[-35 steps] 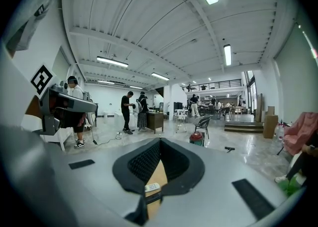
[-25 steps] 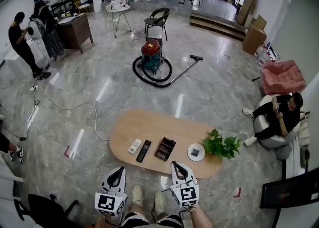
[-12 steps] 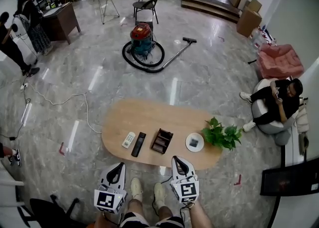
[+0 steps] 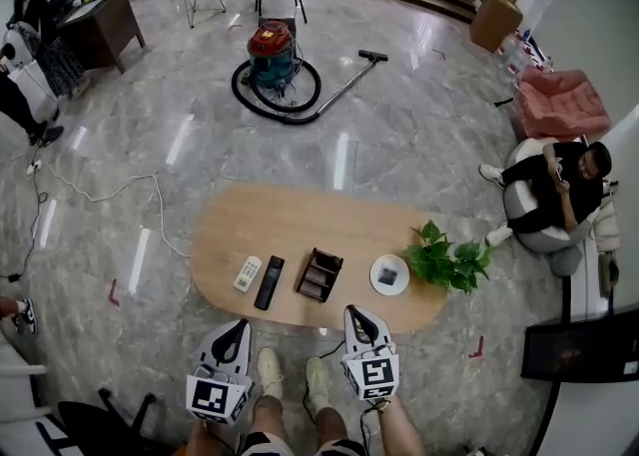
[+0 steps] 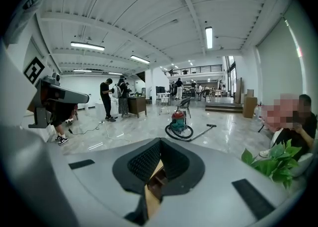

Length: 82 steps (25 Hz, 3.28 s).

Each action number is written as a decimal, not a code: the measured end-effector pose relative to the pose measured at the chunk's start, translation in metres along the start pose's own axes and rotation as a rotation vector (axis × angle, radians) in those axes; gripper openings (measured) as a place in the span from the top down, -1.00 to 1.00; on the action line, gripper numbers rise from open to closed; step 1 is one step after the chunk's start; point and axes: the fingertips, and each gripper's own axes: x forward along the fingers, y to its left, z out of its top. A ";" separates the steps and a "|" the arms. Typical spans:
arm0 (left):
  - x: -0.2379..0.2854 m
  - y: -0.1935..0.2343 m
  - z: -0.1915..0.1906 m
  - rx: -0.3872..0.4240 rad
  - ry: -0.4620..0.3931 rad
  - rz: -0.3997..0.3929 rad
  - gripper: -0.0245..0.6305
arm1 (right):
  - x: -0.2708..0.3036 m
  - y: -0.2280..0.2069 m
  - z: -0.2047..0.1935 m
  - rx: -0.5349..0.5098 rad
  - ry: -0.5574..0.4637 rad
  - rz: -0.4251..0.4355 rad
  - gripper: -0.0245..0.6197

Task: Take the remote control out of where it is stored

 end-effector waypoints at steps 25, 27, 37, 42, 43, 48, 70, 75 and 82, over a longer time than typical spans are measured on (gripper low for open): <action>0.089 0.012 -0.091 -0.030 0.102 -0.078 0.91 | 0.095 -0.045 -0.099 -0.024 0.108 -0.010 0.90; 0.093 0.012 -0.096 -0.031 0.107 -0.085 0.91 | 0.101 -0.047 -0.104 -0.027 0.111 -0.006 0.90; 0.110 0.021 -0.120 -0.044 0.140 -0.090 0.91 | 0.130 -0.057 -0.131 -0.020 0.139 -0.016 0.90; 0.117 0.019 -0.133 -0.057 0.160 -0.099 0.91 | 0.138 -0.058 -0.143 -0.025 0.153 -0.010 0.90; 0.119 0.019 -0.136 -0.059 0.165 -0.099 0.91 | 0.140 -0.059 -0.146 -0.028 0.156 -0.009 0.90; 0.129 0.019 -0.146 -0.071 0.179 -0.102 0.91 | 0.150 -0.064 -0.154 -0.029 0.160 -0.005 0.90; 0.139 0.022 -0.160 -0.092 0.214 -0.089 0.91 | 0.174 -0.061 -0.171 0.010 0.185 0.092 0.49; 0.137 0.026 -0.163 -0.093 0.216 -0.085 0.91 | 0.180 -0.062 -0.178 0.013 0.202 0.081 0.47; 0.137 0.032 -0.166 -0.091 0.234 -0.074 0.91 | 0.189 -0.065 -0.176 -0.020 0.204 0.055 0.47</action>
